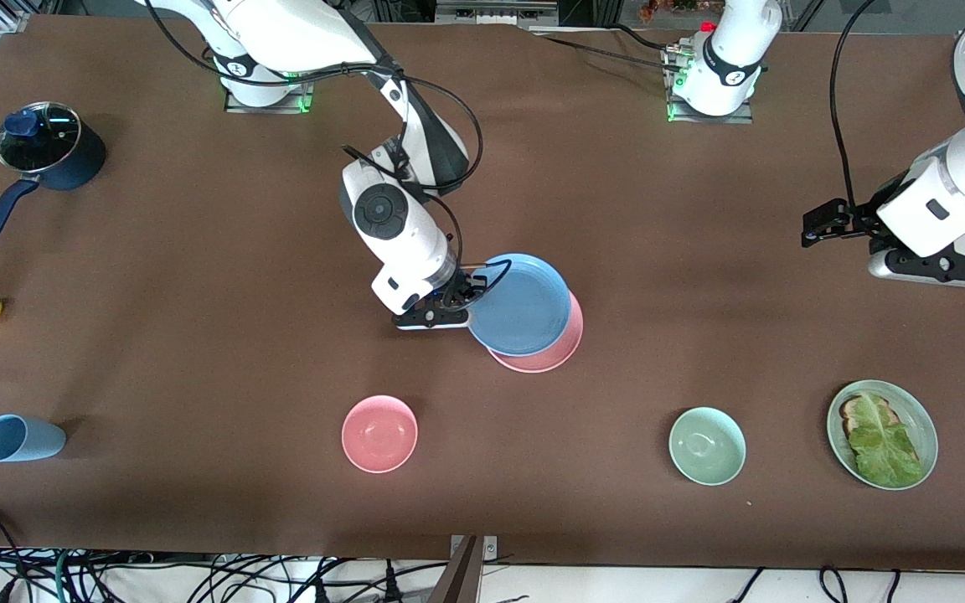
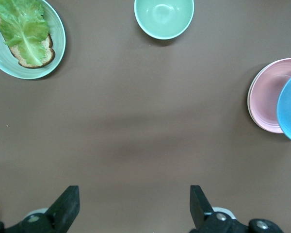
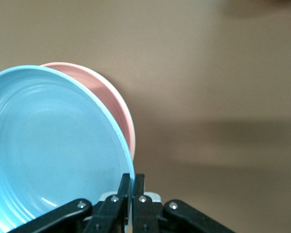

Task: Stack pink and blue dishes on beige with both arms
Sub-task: 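Carry the blue plate with the right gripper over the pink plate, then lower the blue plate onto the pink plate and open the right gripper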

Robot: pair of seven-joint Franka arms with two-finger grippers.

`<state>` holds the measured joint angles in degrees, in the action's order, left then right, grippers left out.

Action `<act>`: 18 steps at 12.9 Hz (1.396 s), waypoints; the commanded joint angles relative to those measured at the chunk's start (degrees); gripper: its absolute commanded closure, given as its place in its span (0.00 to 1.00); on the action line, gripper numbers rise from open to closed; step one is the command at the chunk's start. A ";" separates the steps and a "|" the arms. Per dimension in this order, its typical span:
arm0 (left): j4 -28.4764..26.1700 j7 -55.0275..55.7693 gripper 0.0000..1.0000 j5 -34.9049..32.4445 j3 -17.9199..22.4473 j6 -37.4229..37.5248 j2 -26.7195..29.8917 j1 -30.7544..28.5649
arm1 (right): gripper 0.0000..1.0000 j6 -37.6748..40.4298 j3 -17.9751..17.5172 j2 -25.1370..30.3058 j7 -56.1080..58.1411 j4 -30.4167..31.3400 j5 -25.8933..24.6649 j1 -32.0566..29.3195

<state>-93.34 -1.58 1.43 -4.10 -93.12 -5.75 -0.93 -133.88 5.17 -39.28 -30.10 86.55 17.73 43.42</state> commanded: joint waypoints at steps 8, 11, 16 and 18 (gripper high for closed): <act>-0.09 -1.50 0.00 1.82 0.24 -0.66 0.04 -0.12 | 1.00 -9.21 0.98 -6.59 -3.30 -1.74 1.17 3.07; -0.09 -1.50 0.00 1.82 0.24 -0.66 0.04 -0.03 | 0.77 -9.21 1.07 -6.59 -3.04 -1.74 1.17 2.73; -0.09 -1.50 0.00 1.82 0.24 -0.66 0.04 -0.03 | 0.00 -5.00 2.47 -3.62 -2.33 -2.08 0.65 0.62; -0.09 -1.50 0.00 1.82 0.24 -0.66 0.04 -0.12 | 0.00 0.43 2.47 0.77 -1.28 -1.91 -0.32 -2.88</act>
<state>-93.34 -1.58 1.43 -4.10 -93.25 -5.80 -0.95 -139.18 8.04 -43.66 -32.95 84.00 17.69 43.74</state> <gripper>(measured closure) 0.000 0.256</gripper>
